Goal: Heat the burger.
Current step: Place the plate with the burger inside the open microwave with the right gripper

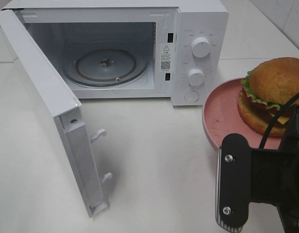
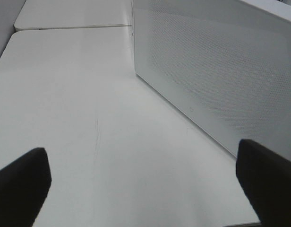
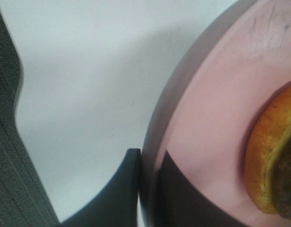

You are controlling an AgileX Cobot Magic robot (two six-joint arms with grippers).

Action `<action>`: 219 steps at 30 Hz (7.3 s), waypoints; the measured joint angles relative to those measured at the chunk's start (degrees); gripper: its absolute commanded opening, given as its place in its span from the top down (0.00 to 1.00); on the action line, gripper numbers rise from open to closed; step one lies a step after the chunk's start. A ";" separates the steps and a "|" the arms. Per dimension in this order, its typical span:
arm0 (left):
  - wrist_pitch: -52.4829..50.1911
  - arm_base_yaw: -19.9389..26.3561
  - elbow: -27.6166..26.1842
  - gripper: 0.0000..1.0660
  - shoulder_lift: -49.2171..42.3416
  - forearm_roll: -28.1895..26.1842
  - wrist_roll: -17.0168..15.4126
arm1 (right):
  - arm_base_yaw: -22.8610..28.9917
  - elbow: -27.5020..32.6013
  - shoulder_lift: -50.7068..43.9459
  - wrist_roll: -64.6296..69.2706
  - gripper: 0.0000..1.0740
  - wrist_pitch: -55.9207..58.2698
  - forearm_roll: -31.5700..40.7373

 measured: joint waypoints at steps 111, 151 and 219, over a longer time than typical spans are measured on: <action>-0.06 0.00 0.00 0.06 0.00 0.00 0.00 | -36.10 -11.63 14.32 -112.19 0.98 -33.23 41.83; -0.06 0.00 0.00 0.06 0.00 0.00 0.00 | -34.84 -32.09 33.80 -117.40 0.98 -36.44 44.12; -0.06 0.00 0.00 0.06 0.00 0.00 0.00 | -35.35 -78.32 66.92 -90.58 0.94 -26.87 25.61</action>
